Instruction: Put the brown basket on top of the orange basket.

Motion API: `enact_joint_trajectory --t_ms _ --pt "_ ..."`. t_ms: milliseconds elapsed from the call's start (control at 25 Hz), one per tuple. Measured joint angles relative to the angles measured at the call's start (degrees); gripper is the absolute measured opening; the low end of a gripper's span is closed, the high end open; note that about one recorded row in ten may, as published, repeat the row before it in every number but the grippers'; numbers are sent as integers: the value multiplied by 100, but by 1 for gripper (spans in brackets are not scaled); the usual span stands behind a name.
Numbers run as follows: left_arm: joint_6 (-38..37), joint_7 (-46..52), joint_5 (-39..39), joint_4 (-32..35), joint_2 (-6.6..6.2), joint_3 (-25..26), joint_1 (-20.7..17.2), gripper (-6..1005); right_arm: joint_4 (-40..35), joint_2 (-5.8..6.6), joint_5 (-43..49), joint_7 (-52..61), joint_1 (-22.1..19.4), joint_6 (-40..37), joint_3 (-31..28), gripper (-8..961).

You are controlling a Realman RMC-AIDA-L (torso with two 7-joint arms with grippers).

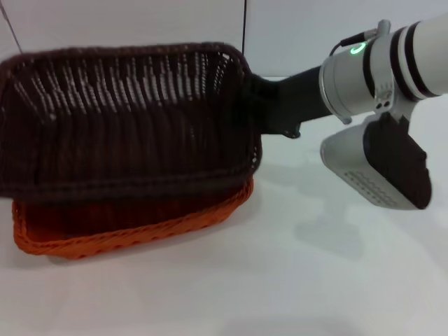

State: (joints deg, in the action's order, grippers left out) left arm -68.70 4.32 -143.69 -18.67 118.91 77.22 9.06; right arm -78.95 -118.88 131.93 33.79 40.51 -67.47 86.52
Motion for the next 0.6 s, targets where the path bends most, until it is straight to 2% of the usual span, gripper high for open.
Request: enact_joint_trajectory --t_ms 120,280,480,600 --pt "11 -1 0 4 -12 6 2 770 57 -11 -5 42 -89 185 122 188" --pt "15 -2 0 4 -18 11 5 770 -137 1 133 285 -422 407 495 188" --pt "15 -2 -1 2 -18 12 23 770 -378 9 107 268 -720 420 560 323" --pt "20 -2 -2 3 -20 13 55 770 -512 4 107 279 -835 417 562 454"
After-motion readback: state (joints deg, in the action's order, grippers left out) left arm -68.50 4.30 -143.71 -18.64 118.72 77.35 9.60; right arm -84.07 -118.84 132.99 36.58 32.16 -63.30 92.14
